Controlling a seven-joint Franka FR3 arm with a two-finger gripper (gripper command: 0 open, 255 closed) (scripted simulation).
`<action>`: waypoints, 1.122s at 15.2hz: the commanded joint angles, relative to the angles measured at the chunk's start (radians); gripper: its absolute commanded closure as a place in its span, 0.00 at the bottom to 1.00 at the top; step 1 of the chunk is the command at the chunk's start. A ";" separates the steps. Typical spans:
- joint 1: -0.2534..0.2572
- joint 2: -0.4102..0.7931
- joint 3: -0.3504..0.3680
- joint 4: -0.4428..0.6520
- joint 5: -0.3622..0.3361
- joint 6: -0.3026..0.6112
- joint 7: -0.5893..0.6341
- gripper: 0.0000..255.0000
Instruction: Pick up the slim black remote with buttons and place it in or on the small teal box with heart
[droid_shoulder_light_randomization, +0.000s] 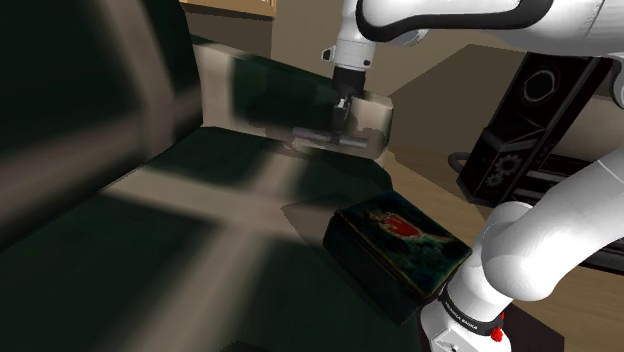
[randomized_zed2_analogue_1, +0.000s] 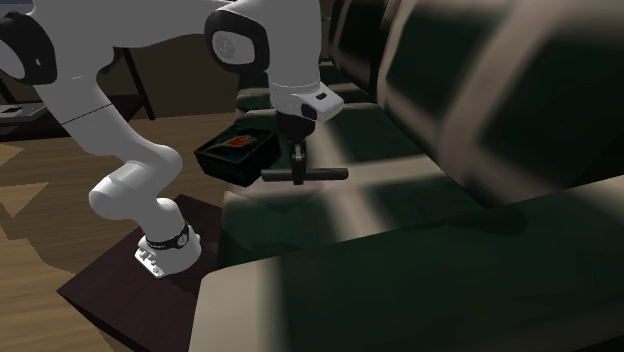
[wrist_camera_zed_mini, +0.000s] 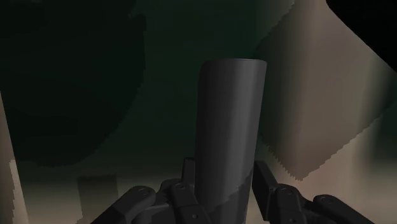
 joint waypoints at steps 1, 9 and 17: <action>-0.001 0.000 -0.002 0.025 -0.001 -0.025 0.000 1.00; -0.001 0.020 -0.004 0.152 -0.002 -0.132 0.007 1.00; 0.035 -0.206 0.061 -0.033 0.038 -0.164 0.100 1.00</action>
